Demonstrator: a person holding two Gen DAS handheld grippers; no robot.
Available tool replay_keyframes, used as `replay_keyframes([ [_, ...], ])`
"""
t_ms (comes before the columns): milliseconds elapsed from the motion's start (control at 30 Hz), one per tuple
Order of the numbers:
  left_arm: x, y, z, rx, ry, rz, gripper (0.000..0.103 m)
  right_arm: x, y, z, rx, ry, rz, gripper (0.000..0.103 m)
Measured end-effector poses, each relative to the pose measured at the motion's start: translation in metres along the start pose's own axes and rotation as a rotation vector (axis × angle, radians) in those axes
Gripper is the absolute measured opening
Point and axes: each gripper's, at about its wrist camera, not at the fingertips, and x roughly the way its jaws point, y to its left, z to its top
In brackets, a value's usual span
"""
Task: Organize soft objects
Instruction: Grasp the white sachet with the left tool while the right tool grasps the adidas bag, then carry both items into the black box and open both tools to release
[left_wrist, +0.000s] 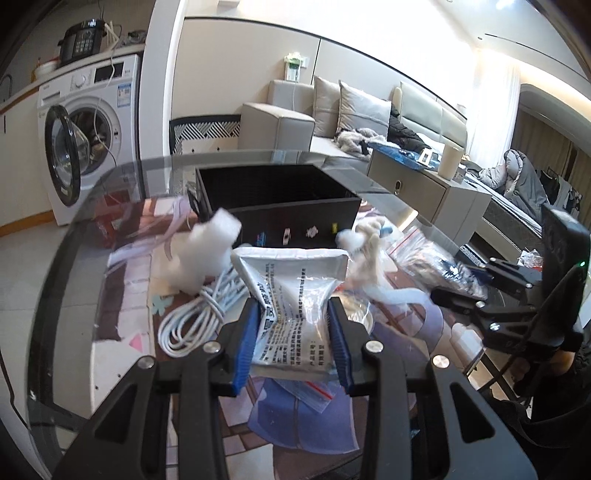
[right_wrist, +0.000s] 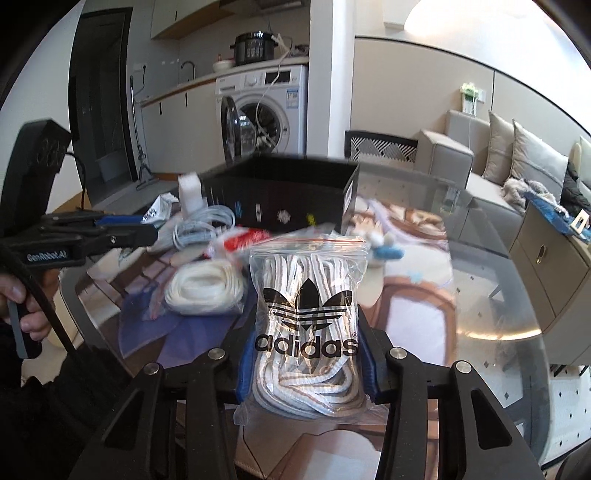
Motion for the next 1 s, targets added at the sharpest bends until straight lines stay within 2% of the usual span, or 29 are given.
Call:
replay_keyframes([
  [167, -0.009, 0.0, 0.011, 0.015, -0.044, 0.023, 0.035, -0.017, 0.001, 0.02, -0.005, -0.054, 0.01, 0.045],
  [400, -0.015, -0.002, 0.03, 0.038, -0.082, 0.062, 0.035, -0.014, 0.003, 0.047, -0.012, -0.07, 0.022, 0.045],
  [700, -0.001, 0.008, 0.056, 0.03, -0.089, 0.125, 0.036, 0.012, -0.002, 0.078, 0.003, -0.031, 0.034, 0.045],
  [1000, 0.029, 0.013, 0.078, 0.032, -0.05, 0.14, 0.036, 0.048, -0.009, 0.107, -0.017, 0.053, 0.033, 0.045],
])
